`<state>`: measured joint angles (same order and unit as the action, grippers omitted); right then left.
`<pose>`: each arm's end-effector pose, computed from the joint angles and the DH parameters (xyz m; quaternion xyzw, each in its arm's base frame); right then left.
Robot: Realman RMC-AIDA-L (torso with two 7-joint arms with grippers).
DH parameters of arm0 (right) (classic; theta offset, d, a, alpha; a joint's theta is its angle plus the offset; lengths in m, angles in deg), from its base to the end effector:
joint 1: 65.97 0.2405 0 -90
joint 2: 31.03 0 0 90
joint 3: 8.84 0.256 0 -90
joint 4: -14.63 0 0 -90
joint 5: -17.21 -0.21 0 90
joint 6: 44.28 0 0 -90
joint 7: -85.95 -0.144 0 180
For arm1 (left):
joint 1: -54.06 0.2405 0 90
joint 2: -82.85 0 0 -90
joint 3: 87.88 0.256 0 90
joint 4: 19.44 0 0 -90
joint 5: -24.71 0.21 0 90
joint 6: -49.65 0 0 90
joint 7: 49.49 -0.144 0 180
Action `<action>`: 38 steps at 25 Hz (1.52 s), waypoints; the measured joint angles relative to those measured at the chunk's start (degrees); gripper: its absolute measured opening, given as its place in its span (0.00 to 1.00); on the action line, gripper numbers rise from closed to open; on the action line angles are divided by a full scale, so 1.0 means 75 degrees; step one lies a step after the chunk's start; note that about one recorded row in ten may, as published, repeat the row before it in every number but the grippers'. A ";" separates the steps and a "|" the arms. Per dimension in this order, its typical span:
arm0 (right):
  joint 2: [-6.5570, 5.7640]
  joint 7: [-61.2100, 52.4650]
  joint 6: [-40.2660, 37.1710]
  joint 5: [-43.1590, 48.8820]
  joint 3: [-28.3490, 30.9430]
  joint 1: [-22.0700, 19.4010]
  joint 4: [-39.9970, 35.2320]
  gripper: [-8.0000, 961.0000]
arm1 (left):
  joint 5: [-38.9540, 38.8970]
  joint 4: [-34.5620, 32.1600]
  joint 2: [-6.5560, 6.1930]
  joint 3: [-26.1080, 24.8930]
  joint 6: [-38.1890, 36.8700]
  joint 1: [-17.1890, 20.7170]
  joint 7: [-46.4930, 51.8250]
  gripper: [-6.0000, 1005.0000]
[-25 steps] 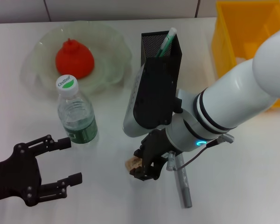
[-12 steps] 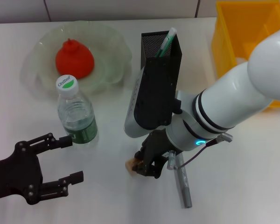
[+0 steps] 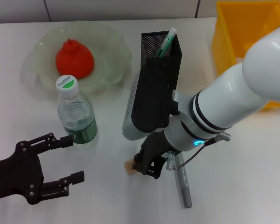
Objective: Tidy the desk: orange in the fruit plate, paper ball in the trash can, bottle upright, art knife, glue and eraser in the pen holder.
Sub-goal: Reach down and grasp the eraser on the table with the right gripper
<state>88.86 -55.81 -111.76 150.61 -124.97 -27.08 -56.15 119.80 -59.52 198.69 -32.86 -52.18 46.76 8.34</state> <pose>0.1212 0.2971 -0.1329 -0.9823 0.0787 -0.1640 0.0447 -0.3144 0.2095 0.0167 -0.9349 -0.1206 -0.3039 0.1378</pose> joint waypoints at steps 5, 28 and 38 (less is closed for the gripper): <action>-0.0004 0.0010 -0.0044 0.0001 0.0000 0.0026 0.0000 0.14 | 0.0000 0.0026 0.0000 -0.0001 0.0020 0.0000 0.0000 0.80; -0.0015 0.0190 0.0225 0.0214 -0.0123 0.0050 -0.0143 0.38 | 0.0013 0.0059 0.0020 0.0000 0.0040 -0.0037 0.0000 0.80; -0.0005 0.0200 0.0377 0.0103 -0.0277 0.0161 0.0111 0.41 | 0.0012 0.0060 0.0024 0.0000 0.0055 -0.0047 0.0000 0.80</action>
<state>88.82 -54.32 -108.93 151.38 -127.05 -25.87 -55.31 119.89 -59.08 198.86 -32.86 -51.77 46.41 8.34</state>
